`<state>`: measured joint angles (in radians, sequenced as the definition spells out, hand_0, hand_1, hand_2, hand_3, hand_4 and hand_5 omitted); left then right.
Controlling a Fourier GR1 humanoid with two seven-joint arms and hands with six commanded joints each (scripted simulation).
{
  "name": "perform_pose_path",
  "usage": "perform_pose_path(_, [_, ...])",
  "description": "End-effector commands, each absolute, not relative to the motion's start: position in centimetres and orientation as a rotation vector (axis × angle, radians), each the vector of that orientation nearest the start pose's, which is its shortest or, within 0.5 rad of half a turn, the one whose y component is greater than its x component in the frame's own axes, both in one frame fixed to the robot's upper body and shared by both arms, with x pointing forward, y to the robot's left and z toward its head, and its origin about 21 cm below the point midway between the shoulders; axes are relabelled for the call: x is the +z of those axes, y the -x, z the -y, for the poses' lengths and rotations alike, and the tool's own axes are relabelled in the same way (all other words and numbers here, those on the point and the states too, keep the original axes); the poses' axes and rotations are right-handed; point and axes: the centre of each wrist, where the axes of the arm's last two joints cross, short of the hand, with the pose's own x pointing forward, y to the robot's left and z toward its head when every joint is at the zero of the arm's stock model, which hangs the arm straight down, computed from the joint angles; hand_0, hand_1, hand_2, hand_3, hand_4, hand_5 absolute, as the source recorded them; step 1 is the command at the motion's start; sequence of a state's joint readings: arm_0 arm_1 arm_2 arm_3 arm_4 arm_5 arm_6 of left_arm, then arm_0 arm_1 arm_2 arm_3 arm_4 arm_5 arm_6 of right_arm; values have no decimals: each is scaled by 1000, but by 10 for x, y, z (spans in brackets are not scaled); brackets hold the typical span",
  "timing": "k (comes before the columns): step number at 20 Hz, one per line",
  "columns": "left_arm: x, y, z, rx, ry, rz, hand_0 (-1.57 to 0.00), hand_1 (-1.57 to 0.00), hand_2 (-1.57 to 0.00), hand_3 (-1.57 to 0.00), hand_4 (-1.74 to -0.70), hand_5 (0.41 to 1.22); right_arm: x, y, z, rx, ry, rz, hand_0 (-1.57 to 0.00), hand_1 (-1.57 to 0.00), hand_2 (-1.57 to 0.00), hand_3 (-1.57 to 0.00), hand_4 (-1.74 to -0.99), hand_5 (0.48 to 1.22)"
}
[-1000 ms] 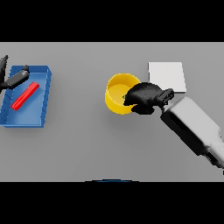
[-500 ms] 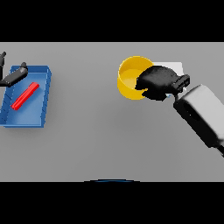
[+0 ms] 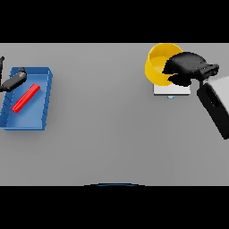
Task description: Pick up the red beaker and tilt it to pour out 1 green nut into yellow bowl. Pick up the yellow bowl and place it on the metallic measuring scale.
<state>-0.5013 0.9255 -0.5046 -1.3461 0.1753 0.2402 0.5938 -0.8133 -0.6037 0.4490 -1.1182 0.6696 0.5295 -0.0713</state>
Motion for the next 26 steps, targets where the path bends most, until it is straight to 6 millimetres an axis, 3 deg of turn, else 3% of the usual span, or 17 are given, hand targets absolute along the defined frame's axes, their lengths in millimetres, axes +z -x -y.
perform_pose_path(1, [129,-334,-323,-520,-758,1068,1,1,1,1,-833,769,152,-406,240,1726,638,1170,-1571,-1571,-1571,-1181,-1720,1221])
perform_pose_path(4, [129,-336,-324,-513,-765,1058,1,1,1,1,-823,772,140,-415,251,1686,666,1137,-1571,-1571,-1571,-1182,-1721,1221])
perform_pose_path(8, [128,-334,-326,-511,-765,1050,1,1,1,1,-818,756,122,-423,266,1645,688,1076,-1571,-1571,-1571,-1308,-1723,1221])
perform_pose_path(13, [125,-338,-323,-520,-772,1047,1,1,1,1,-796,737,98,-431,265,1616,692,1076,-1571,-1547,-1571,-1460,-1726,1221])
perform_pose_path(17, [132,-338,-323,-514,-769,1062,1,1,1,1,-805,728,90,-435,267,1597,684,1061,-1571,-1475,-1567,-1510,-1727,1221])
perform_pose_path(19, [131,-340,-325,-514,-765,1060,1,1,1,1,-806,734,88,-436,272,1597,667,1064,-1548,-1420,-1568,-1481,-1721,1221])
perform_pose_path(21, [129,-337,-324,-518,-763,1055,1,1,1,1,-811,740,86,-437,270,1581,652,1046,-1536,-1411,-1569,-1165,-1728,1221])
perform_pose_path(22, [128,-338,-323,-517,-757,1057,1,1,1,1,-813,745,87,-438,267,1576,645,1034,-1543,-1443,-1496,-1022,-1659,1221])
perform_pose_path(23, [127,-336,-322,-522,-756,1051,1,1,1,1,-812,745,88,-439,268,1562,639,1029,-1525,-1350,-1348,-907,-1596,1134])
perform_pose_path(24, [128,-338,-324,-517,-760,1047,1,1,1,1,-812,744,88,-440,268,1557,640,1025,-1219,-1083,-1132,-824,-1548,1053])
perform_pose_path(26, [126,-341,-322,-516,-758,1042,1,1,1,1,-812,745,94,-442,271,1560,624,1021,-780,-692,-810,-711,-1470,928])
